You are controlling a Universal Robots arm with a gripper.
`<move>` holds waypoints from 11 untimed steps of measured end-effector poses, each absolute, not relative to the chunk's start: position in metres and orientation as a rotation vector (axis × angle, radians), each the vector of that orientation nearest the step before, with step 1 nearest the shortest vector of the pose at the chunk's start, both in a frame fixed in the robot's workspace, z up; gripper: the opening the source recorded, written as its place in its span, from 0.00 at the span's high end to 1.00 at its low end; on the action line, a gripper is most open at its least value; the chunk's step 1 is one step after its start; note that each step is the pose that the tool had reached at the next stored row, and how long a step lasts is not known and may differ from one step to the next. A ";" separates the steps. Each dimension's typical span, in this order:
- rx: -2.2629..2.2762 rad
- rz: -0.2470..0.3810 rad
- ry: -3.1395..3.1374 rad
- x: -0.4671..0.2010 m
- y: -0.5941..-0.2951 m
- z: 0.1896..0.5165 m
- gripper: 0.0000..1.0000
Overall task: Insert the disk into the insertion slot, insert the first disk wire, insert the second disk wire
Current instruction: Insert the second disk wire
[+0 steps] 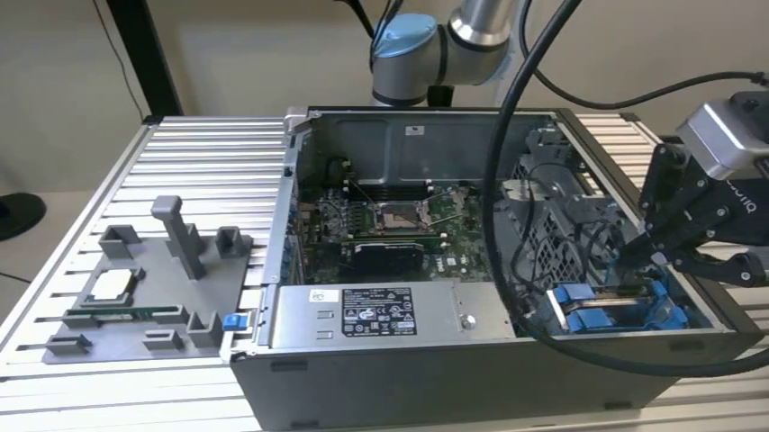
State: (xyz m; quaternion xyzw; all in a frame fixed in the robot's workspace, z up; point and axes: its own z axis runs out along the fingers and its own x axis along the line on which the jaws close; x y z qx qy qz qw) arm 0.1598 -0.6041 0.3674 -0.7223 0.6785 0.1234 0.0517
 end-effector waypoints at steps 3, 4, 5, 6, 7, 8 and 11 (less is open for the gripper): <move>-2.195 0.365 2.066 0.157 -0.604 0.363 1.00; -2.196 0.361 2.067 0.157 -0.604 0.362 1.00; -2.196 0.356 2.068 0.155 -0.604 0.361 1.00; -2.196 0.351 2.069 0.154 -0.604 0.360 1.00; -2.196 0.345 2.072 0.153 -0.604 0.359 1.00; -2.197 0.340 2.075 0.152 -0.604 0.359 1.00; -2.206 0.317 2.089 0.149 -0.604 0.357 1.00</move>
